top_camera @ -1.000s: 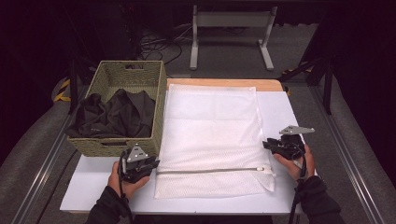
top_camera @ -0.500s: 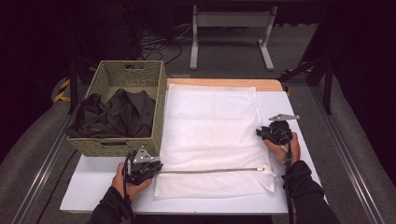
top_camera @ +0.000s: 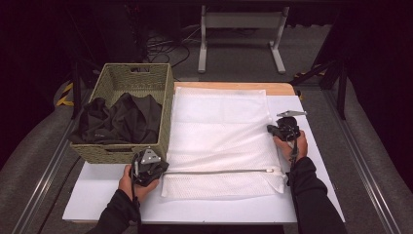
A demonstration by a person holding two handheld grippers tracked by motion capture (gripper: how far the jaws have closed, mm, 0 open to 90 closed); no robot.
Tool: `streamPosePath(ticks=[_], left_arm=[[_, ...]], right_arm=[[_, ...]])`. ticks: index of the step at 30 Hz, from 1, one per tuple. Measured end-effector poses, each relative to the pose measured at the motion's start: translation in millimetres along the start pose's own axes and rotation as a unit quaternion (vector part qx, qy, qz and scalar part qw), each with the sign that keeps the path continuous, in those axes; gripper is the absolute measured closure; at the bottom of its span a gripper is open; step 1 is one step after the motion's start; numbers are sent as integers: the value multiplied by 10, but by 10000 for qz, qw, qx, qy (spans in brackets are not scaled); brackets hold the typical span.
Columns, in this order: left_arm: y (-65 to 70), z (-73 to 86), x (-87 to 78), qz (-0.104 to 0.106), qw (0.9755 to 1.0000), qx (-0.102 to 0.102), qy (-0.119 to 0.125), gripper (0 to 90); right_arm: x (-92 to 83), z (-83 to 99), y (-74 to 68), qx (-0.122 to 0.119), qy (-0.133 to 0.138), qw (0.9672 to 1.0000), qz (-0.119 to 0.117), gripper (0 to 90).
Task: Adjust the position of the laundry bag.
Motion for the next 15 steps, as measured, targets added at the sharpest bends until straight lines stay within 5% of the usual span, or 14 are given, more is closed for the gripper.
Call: streamPosePath(ticks=[3,5,8,11,15], left_arm=[[10,-1,7,-32,10000,8,32,883],[0,9,-26,-42,10000,20,83,875],[-1,39,-94,-18,9998,138,146,824],[-1,100,-183,105,9994,277,162,747],[18,166,-276,262,9989,349,156,639]], right_arm=[[14,9,20,84,84,9999,-26,875],[-21,28,25,171,65,9998,-47,760],[-171,66,24,198,256,9993,-179,721],[-375,120,-41,-170,320,9990,-267,715],[-626,215,-133,-277,414,9970,-599,698]])
Point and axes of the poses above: each handheld gripper's, and its own axes: x roughly forward along the jaws, z roughly out of its underside, y roughly to its right, the point moved 2 cm from there along x, roughly forward along the jaws, and after that the axes turned 14 degrees about -x, right-handed, at the moved point
